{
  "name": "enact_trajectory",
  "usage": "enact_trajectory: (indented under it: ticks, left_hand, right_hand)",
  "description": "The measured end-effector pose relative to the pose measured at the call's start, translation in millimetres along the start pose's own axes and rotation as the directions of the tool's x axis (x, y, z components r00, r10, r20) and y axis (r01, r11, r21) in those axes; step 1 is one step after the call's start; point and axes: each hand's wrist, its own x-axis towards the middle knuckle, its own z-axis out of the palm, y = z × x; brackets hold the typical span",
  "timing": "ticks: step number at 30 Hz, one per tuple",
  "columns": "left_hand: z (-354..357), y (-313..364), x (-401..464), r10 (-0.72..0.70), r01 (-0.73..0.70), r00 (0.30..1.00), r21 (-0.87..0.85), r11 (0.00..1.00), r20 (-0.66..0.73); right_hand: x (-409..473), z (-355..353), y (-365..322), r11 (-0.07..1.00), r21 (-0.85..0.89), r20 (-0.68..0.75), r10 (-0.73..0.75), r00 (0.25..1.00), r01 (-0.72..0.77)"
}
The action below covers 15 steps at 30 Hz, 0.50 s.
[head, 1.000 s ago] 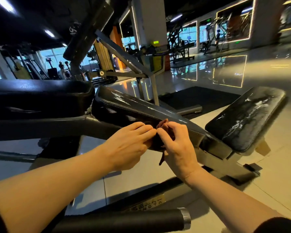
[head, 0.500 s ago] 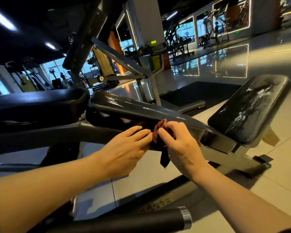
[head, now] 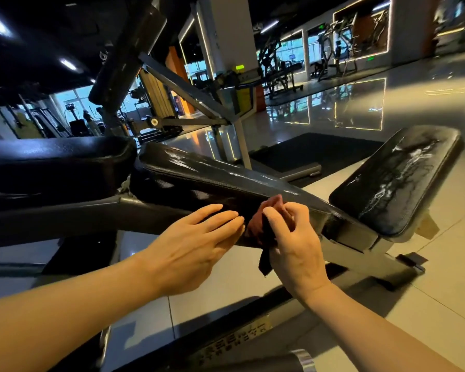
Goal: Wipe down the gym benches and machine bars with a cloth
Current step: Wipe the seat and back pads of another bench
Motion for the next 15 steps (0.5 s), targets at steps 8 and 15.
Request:
enact_trajectory:
  ticks: [8,15]
  left_hand:
    - [1,2,1,-0.037,0.037,0.999,0.003,0.999,0.024]
    - [-1,11,6,-0.056,0.059,0.997,-0.05,0.997,0.049]
  right_hand:
    - [-8,-11,42,0.979,-0.131,0.116,-0.144,0.983,0.159]
    - [2,-4,11,0.959,-0.007,0.042,-0.283,0.958,0.283]
